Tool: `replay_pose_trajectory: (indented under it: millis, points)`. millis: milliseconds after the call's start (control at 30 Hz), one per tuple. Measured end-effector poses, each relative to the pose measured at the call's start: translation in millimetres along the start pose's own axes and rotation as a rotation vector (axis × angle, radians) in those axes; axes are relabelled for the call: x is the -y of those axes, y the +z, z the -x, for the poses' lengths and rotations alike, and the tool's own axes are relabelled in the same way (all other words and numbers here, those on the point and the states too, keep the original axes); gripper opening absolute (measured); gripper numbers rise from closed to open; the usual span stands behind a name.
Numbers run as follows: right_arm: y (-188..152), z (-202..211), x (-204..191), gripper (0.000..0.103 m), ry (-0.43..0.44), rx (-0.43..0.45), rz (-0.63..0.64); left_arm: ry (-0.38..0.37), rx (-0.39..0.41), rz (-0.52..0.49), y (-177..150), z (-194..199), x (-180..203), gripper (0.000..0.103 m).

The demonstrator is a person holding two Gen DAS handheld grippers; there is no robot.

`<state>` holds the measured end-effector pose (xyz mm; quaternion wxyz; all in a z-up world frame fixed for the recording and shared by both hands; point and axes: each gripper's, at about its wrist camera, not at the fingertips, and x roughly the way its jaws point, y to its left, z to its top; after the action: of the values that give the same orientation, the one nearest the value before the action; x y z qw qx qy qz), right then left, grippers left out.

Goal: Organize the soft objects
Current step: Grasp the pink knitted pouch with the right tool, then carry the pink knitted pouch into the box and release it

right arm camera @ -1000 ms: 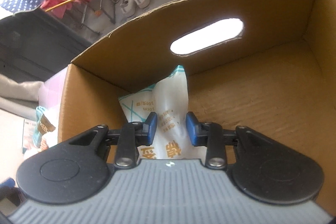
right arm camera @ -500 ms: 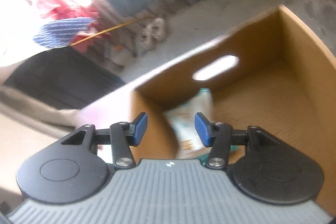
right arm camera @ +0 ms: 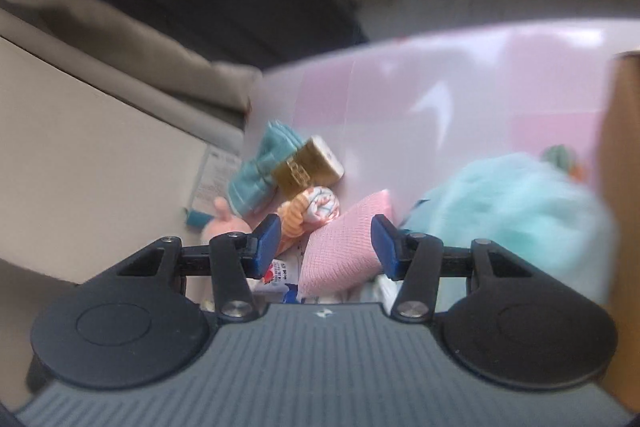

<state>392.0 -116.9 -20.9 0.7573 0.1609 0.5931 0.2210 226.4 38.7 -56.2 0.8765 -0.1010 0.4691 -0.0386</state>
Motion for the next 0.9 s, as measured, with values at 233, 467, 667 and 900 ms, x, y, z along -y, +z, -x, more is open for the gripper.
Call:
replay_pose_trajectory:
  millis: [233,467,667,900]
  points:
    - [19.5,-72.0,7.6,0.049,-0.104,-0.108,0.004,-0.015,-0.124,0.04,15.0,-47.3,-4.4,0.054]
    - [13.2,-99.0,17.8,0.05,-0.099,-0.2,-0.015,-0.024,-0.158,0.063,21.4,-65.3,0.7,0.053]
    - [11.9,-71.6,1.6,0.046,-0.06,-0.144,0.016,-0.033,-0.112,0.065,25.6,-44.2,6.5,0.053]
    - [1.7,6.5,-16.9,0.036,0.007,-0.03,0.044,-0.069,-0.003,0.02,27.8,19.0,27.3,0.053]
